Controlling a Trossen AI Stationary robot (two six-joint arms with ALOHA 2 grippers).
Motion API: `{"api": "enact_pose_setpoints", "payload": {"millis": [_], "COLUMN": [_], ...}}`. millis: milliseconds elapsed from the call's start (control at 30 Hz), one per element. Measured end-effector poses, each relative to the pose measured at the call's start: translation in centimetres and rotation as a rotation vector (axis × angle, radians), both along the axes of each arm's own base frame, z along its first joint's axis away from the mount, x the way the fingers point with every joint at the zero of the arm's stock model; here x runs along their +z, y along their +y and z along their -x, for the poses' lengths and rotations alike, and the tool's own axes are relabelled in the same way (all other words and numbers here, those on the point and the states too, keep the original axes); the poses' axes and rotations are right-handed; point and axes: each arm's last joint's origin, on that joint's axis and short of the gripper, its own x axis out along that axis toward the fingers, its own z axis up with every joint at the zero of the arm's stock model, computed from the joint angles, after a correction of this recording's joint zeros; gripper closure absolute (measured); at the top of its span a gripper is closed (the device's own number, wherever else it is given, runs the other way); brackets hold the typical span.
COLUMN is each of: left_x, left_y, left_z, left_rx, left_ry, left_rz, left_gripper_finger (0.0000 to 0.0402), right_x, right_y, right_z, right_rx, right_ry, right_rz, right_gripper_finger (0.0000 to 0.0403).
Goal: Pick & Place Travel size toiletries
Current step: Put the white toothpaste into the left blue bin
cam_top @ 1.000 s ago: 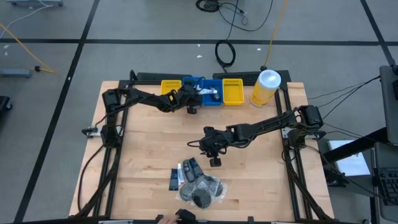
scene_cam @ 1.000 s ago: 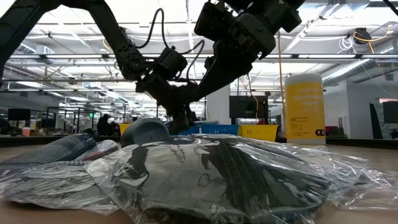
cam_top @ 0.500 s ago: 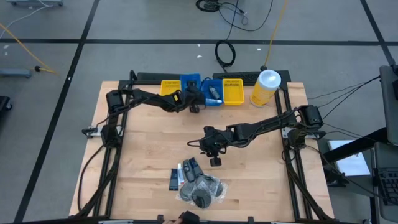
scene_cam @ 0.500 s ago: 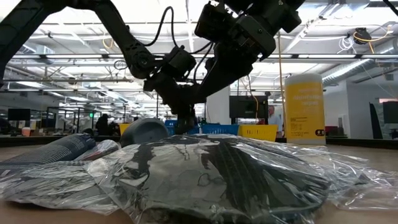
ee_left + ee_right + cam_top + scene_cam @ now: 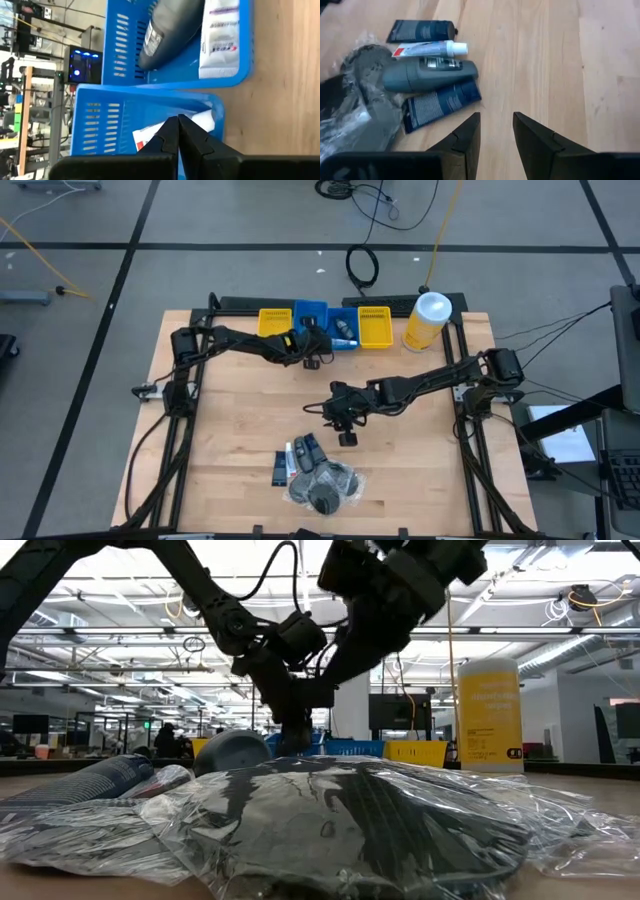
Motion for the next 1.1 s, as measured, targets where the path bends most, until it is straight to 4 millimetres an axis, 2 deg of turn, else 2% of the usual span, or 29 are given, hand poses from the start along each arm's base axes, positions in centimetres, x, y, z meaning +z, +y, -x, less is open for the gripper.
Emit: {"api": "enact_pose_setpoints", "payload": {"millis": [167, 367, 567, 800, 900, 1100], "left_x": [2.3, 5.4, 7.8, 9.9, 10.6, 10.8], "left_y": [-1.1, -1.7, -2.4, -4.3, -5.4, -8.1], "left_z": [0.3, 1.2, 2.6, 4.4, 4.7, 4.4], "left_rx": [0.002, 0.023, 0.093, 0.11, 0.09, 0.059], "left_ry": [-0.024, -0.104, -0.135, -0.204, -0.241, -0.284], "left_rz": [-0.006, 0.025, 0.033, 0.258, 0.357, 0.484], "left_gripper_finger": [0.0395, 0.0398, 0.0392, 0.0395, 0.039, 0.04], "right_x": [1.3, 2.7, 2.6, 2.2, 2.3, 2.0], "right_y": [-0.2, -1.5, -3.5, -8.2, -10.4, -14.5], "right_z": [0.7, 1.4, 1.4, 2.0, 2.6, 3.7], "right_rx": [-0.045, -0.248, -0.359, -0.48, -0.513, -0.545], "right_ry": [-0.013, -0.055, -0.037, 0.04, 0.069, 0.119], "right_rz": [0.033, 0.207, 0.282, 0.301, 0.321, 0.23], "right_gripper_finger": [0.0291, 0.0291, 0.0291, 0.0291, 0.0291, 0.0291]}}
